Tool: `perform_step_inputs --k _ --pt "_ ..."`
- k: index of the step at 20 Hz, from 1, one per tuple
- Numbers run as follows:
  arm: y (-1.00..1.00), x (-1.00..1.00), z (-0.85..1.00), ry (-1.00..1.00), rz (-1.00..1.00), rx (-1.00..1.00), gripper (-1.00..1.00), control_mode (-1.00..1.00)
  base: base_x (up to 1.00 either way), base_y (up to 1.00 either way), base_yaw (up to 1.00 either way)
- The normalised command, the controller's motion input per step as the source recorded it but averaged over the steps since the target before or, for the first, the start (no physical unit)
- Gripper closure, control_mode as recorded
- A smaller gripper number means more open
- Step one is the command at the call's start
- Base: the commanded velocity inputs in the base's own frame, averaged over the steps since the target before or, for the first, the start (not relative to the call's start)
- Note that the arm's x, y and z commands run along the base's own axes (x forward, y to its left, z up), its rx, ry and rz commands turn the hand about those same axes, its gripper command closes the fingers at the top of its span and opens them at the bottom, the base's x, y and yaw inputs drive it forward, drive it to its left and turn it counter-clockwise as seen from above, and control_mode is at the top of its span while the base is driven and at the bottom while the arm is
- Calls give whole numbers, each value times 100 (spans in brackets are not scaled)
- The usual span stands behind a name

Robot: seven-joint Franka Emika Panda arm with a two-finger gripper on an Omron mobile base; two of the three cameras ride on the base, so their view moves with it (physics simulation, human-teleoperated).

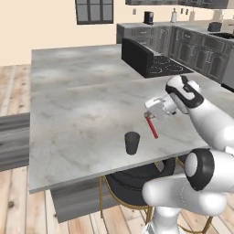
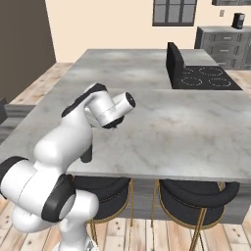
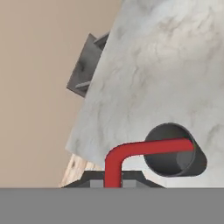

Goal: Take a straw from the drawer in front and place it inside the glass cup on the dining counter.

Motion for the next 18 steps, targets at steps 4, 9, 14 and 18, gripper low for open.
perform_step_inputs --k 4,9,14,18 --pt "14 0 32 -17 15 17 100 -100 0 0 0" --pt "0 0 10 -21 22 17 100 -100 0 0 0" --pt "0 0 0 -23 24 19 100 -100 0 0 0" --pt "3 0 0 -24 21 19 100 -100 0 0 0"
